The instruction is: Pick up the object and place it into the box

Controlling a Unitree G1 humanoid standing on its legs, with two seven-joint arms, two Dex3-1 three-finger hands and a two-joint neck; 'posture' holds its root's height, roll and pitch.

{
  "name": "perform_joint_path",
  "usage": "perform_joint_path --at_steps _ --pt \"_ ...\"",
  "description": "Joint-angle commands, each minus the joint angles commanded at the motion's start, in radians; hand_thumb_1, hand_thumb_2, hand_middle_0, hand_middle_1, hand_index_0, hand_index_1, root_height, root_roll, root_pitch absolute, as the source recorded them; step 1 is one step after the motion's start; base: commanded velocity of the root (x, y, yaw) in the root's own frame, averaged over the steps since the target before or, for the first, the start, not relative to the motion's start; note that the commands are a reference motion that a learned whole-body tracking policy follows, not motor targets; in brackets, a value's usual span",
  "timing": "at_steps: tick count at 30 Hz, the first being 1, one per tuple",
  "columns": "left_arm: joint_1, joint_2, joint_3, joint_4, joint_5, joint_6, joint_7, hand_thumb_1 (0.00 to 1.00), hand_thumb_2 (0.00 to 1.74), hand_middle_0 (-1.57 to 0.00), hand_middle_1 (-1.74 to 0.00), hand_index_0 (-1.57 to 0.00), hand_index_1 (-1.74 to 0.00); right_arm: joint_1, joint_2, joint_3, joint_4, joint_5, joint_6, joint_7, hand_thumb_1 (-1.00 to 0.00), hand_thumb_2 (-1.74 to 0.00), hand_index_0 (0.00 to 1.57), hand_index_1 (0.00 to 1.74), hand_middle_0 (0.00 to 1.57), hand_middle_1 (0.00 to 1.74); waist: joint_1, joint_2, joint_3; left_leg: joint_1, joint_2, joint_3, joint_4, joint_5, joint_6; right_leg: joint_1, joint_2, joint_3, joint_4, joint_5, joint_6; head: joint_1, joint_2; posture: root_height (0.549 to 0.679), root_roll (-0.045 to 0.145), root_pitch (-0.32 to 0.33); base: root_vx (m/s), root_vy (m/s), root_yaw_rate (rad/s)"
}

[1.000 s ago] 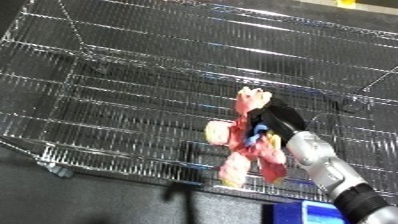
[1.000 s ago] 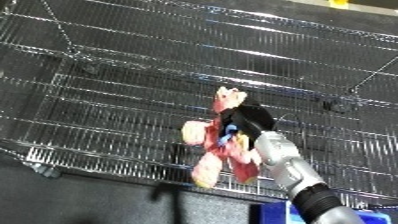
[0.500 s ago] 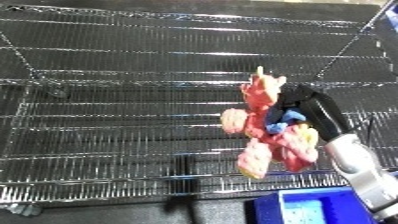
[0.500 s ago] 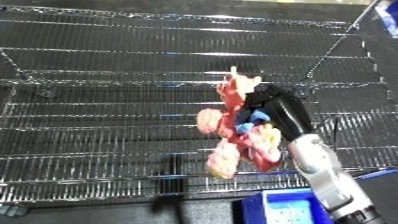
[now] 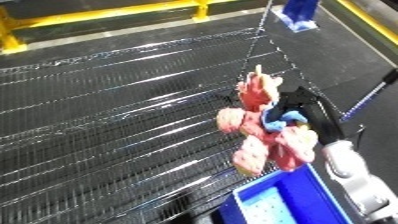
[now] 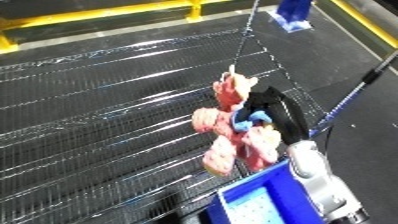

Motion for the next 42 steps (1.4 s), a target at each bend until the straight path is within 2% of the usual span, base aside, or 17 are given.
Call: perform_joint_path --at_steps 7,12,23,27,32,36,42 --pt "-0.005 -0.012 -0.008 0.011 0.000 -0.003 0.003 1.00 1.74 -1.57 -1.74 -1.57 -1.74 0.103 0.105 -0.135 0.031 0.086 -0.038 -0.068 -1.00 -1.74 1.57 1.74 1.57 1.74 -0.058 0.010 -0.013 0.010 0.005 0.018 0.012 -0.016 0.0015 0.002 0.0058 0.018 -0.012 0.008 -0.0015 0.092 -0.023 0.635 0.049 -0.222 -0.001 -0.004 -0.125" --pt "-0.014 -0.018 -0.016 0.022 0.002 -0.010 0.005 1.00 1.74 -1.57 -1.74 -1.57 -1.74 0.144 0.184 -0.192 0.080 0.156 -0.072 -0.106 -1.00 -1.74 1.57 1.74 1.57 1.74 -0.107 0.027 -0.017 0.017 0.005 0.037 0.020 -0.026 -0.0013 -0.002 0.0103 0.036 -0.015 0.009 -0.0045 0.123 -0.050 0.637 0.058 -0.218 0.000 0.016 -0.154" --pt "-0.033 -0.010 -0.039 0.038 0.010 -0.026 0.004 1.00 1.74 -1.57 -1.74 -1.57 -1.74 0.171 0.257 -0.235 0.173 0.262 -0.121 -0.128 -1.00 -1.74 1.57 1.74 1.57 1.74 -0.193 0.067 -0.014 0.032 -0.001 0.077 0.026 -0.041 -0.0116 -0.017 0.0100 0.073 -0.018 0.009 -0.0088 0.119 -0.088 0.639 0.078 -0.207 -0.002 0.038 -0.123" --pt "-0.037 -0.007 -0.047 0.041 0.011 -0.031 0.002 1.00 1.74 -1.57 -1.74 -1.57 -1.74 0.173 0.265 -0.237 0.214 0.287 -0.129 -0.127 -0.80 -1.39 1.26 1.39 1.26 1.39 -0.215 0.079 -0.008 0.037 -0.003 0.089 0.024 -0.043 -0.0151 -0.026 0.0092 0.082 -0.016 0.009 -0.0096 0.114 -0.098 0.639 0.083 -0.203 -0.006 0.029 -0.094" --pt "-0.044 -0.004 -0.053 0.050 0.013 -0.041 0.002 1.00 1.74 -1.57 -1.74 -1.57 -1.74 0.163 0.252 -0.234 0.282 0.308 -0.131 -0.133 -0.55 -0.96 0.86 0.96 0.86 0.96 -0.234 0.097 0.002 0.040 -0.007 0.104 0.023 -0.044 -0.0190 -0.041 0.0063 0.094 -0.009 0.008 -0.0088 0.121 -0.101 0.638 0.091 -0.197 -0.014 0.023 -0.099" --pt "-0.053 -0.005 -0.062 0.058 0.016 -0.056 0.009 1.00 1.74 -1.57 -1.74 -1.57 -1.74 0.139 0.228 -0.245 0.361 0.338 -0.124 -0.150 -0.35 -0.61 0.55 0.61 0.55 0.61 -0.252 0.121 0.020 0.040 -0.016 0.118 0.036 -0.047 -0.0232 -0.057 0.0008 0.106 0.009 0.003 -0.0124 0.144 -0.094 0.637 0.100 -0.196 -0.023 0.029 -0.123" --pt "-0.069 -0.008 -0.078 0.069 0.012 -0.076 0.014 1.00 1.74 -1.57 -1.74 -1.57 -1.74 0.112 0.177 -0.264 0.469 0.365 -0.125 -0.161 -0.05 -0.09 0.08 0.09 0.08 0.09 -0.276 0.149 0.042 0.040 -0.023 0.137 0.055 -0.055 -0.0288 -0.081 -0.0045 0.122 0.038 -0.013 -0.0199 0.143 -0.089 0.634 0.113 -0.191 -0.020 0.021 -0.117"
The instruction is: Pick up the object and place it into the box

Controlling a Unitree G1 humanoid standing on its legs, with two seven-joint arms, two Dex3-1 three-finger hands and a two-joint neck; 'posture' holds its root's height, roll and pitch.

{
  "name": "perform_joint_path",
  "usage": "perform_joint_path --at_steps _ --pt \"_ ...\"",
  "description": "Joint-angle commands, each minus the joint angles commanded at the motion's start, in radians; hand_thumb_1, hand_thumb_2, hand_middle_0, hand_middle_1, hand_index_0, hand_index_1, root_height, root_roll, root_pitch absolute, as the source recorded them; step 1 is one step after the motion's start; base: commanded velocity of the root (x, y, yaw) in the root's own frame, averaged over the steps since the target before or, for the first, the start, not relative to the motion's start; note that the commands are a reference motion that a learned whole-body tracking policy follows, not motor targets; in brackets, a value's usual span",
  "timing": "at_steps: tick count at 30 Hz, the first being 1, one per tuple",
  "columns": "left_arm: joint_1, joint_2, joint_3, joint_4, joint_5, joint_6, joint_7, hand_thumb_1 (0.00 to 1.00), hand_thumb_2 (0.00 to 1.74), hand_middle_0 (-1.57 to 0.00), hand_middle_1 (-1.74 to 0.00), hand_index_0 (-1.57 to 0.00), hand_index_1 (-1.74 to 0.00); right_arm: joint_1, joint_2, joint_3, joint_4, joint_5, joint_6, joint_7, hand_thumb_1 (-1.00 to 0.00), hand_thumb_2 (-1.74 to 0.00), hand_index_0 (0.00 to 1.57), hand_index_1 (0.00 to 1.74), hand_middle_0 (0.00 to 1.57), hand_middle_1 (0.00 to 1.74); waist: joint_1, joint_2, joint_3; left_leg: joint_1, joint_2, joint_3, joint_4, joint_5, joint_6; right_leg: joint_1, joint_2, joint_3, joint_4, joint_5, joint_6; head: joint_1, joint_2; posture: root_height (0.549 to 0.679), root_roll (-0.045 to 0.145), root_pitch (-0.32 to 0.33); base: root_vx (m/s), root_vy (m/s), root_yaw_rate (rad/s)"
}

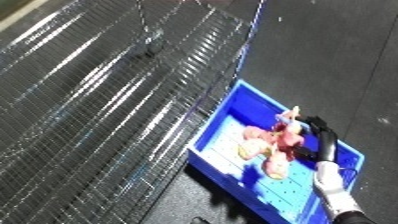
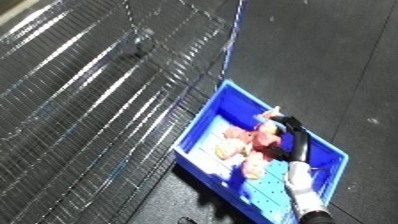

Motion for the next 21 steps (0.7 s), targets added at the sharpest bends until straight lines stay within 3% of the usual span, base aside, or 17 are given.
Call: perform_joint_path --at_steps 1,4,11,21 --pt "-0.003 -0.001 -0.003 0.002 0.000 -0.002 0.000 1.00 1.74 -1.57 -1.74 -1.57 -1.74 -0.001 -0.006 -0.001 0.010 0.001 0.000 0.000 0.00 0.00 0.00 0.00 0.00 0.00 -0.003 0.003 0.002 0.000 -0.001 0.003 0.001 -0.001 -0.0007 -0.003 -0.0001 0.002 0.004 -0.003 -0.0009 0.000 0.000 0.634 0.115 -0.189 -0.008 0.010 -0.100" --pt "-0.009 -0.003 -0.008 0.002 0.003 -0.009 0.000 1.00 1.74 -1.57 -1.74 -1.57 -1.74 -0.003 -0.018 -0.005 0.033 0.004 -0.002 0.000 0.00 0.00 0.00 0.00 0.00 0.00 -0.009 0.010 0.005 0.001 0.000 0.009 0.001 -0.003 -0.0020 -0.008 -0.0010 0.008 0.007 -0.008 -0.0019 -0.001 0.002 0.634 0.120 -0.184 -0.002 -0.002 -0.086" --pt "-0.003 0.003 -0.002 -0.014 0.004 -0.013 -0.008 1.00 1.74 -1.57 -1.74 -1.57 -1.74 0.014 -0.016 -0.006 0.048 0.018 -0.013 0.017 0.00 0.00 0.00 0.00 0.00 0.00 -0.007 0.007 -0.006 0.001 0.007 0.009 -0.010 -0.002 -0.0032 -0.001 -0.0023 0.004 -0.010 -0.012 0.0024 -0.042 -0.008 0.638 0.121 -0.172 0.010 -0.010 -0.005" --pt "0.038 -0.004 0.061 -0.019 0.005 0.004 0.002 1.00 1.74 -1.57 -1.74 -1.57 -1.74 0.018 0.053 0.086 -0.188 -0.044 -0.013 0.065 0.00 0.00 0.00 0.00 0.00 0.00 0.030 -0.028 -0.014 0.003 0.011 -0.006 -0.025 0.006 0.0015 0.022 0.0027 -0.019 -0.024 -0.011 0.0067 -0.198 -0.043 0.640 0.106 -0.171 0.012 -0.006 0.076"
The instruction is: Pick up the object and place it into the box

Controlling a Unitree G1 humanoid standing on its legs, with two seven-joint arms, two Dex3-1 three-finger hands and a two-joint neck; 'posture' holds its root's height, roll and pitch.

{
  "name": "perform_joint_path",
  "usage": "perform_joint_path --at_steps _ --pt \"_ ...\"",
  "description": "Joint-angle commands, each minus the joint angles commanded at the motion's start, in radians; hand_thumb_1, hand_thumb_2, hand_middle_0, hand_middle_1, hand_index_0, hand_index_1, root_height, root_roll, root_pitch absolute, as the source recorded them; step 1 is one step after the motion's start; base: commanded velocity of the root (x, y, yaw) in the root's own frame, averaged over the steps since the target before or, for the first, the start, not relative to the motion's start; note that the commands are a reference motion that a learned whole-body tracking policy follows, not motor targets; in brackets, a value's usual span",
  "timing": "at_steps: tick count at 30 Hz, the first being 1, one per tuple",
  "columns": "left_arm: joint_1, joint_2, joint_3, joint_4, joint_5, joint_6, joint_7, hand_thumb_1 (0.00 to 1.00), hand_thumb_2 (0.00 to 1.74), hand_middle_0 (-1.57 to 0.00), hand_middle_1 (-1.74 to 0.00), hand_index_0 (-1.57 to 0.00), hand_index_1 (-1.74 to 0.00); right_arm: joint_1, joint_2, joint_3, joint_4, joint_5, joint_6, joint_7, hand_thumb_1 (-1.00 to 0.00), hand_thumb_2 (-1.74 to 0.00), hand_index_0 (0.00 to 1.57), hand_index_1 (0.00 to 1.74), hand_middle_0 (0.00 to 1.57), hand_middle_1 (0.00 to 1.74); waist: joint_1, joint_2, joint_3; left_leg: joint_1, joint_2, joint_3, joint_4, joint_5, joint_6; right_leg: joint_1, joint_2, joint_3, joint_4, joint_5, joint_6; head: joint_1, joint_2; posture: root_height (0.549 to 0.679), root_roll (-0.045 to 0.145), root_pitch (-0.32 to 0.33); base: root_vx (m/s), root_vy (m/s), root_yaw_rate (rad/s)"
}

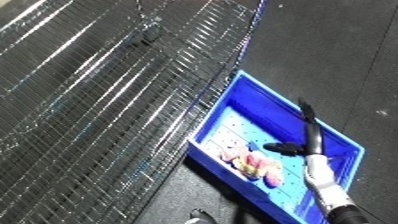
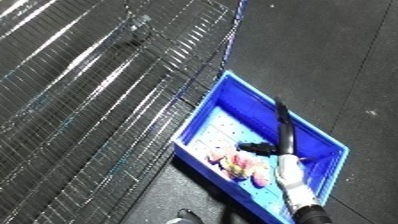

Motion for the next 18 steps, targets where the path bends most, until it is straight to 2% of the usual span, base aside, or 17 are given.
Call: perform_joint_path --at_steps 11,18 --pt "0.052 -0.011 0.062 -0.027 0.002 0.036 0.002 1.00 1.74 -1.57 -1.74 -1.57 -1.74 -0.022 0.086 0.097 -0.291 -0.015 -0.005 0.072 0.00 0.00 0.00 0.00 0.00 0.00 0.116 -0.072 0.000 -0.031 0.016 -0.042 0.012 0.010 0.0066 0.013 0.0084 -0.043 0.018 -0.003 0.0088 -0.213 -0.021 0.635 0.073 -0.186 -0.017 -0.034 0.180" --pt "0.059 -0.014 0.065 -0.040 0.009 0.061 -0.001 1.00 1.74 -1.57 -1.74 -1.57 -1.74 -0.052 0.116 0.223 -0.363 -0.038 0.019 0.130 0.00 0.00 0.00 0.00 0.00 0.00 0.188 -0.105 -0.004 -0.046 0.018 -0.074 0.008 0.021 0.0119 0.024 0.0141 -0.067 0.027 -0.015 0.0125 -0.340 -0.006 0.633 0.057 -0.193 -0.003 -0.015 0.194"
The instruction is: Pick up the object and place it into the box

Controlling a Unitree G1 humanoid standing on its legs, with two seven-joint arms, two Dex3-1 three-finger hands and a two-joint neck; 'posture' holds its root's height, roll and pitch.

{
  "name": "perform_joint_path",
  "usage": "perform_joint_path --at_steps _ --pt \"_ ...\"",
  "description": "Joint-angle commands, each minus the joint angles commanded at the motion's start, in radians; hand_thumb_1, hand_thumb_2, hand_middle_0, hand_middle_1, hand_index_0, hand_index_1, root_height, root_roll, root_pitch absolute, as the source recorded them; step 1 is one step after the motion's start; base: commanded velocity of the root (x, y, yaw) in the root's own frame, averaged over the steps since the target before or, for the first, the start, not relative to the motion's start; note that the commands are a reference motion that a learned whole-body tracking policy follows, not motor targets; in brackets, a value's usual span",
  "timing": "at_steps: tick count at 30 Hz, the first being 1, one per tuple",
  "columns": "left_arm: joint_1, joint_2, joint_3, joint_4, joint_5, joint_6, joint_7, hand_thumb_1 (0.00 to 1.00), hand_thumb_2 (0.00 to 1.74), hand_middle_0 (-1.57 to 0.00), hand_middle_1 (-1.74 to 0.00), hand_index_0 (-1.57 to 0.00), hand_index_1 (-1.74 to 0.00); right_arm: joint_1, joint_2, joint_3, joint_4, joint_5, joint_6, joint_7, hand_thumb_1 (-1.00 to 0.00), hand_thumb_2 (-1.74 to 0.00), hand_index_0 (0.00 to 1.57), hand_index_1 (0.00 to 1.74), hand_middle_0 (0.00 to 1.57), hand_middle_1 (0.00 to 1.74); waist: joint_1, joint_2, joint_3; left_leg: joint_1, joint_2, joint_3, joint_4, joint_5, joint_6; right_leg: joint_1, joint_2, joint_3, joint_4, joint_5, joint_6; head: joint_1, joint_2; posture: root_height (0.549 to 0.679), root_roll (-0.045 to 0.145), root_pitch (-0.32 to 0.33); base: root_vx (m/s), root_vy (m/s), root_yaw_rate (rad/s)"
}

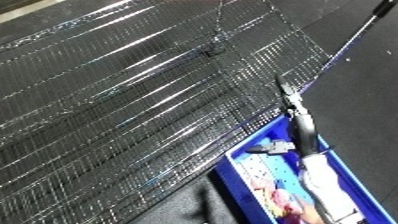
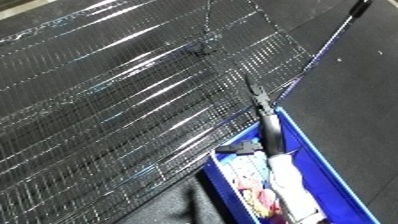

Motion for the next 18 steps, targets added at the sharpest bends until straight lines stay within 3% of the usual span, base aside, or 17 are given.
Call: perform_joint_path --at_steps 9,18 --pt "0.008 0.002 0.007 -0.018 0.008 0.012 0.017 1.00 1.74 -1.57 -1.74 -1.57 -1.74 -0.086 0.022 0.118 -0.037 -0.013 0.013 0.018 0.00 0.00 0.00 0.00 0.00 0.00 0.073 -0.021 0.013 -0.027 -0.009 -0.039 0.002 0.016 0.0030 -0.002 0.0047 -0.024 0.023 -0.021 -0.0003 -0.136 0.017 0.629 0.045 -0.197 -0.001 0.004 0.168" --pt "0.003 0.000 0.019 -0.022 0.009 0.008 0.043 1.00 1.74 -1.57 -1.74 -1.57 -1.74 -0.144 0.024 0.194 -0.057 -0.030 0.021 0.014 0.00 0.00 0.00 0.00 0.00 0.00 0.128 -0.039 0.016 -0.039 -0.015 -0.065 -0.020 0.027 0.0065 0.000 0.0003 -0.043 0.019 -0.020 0.0030 -0.291 -0.008 0.630 0.038 -0.187 0.018 0.014 0.107"
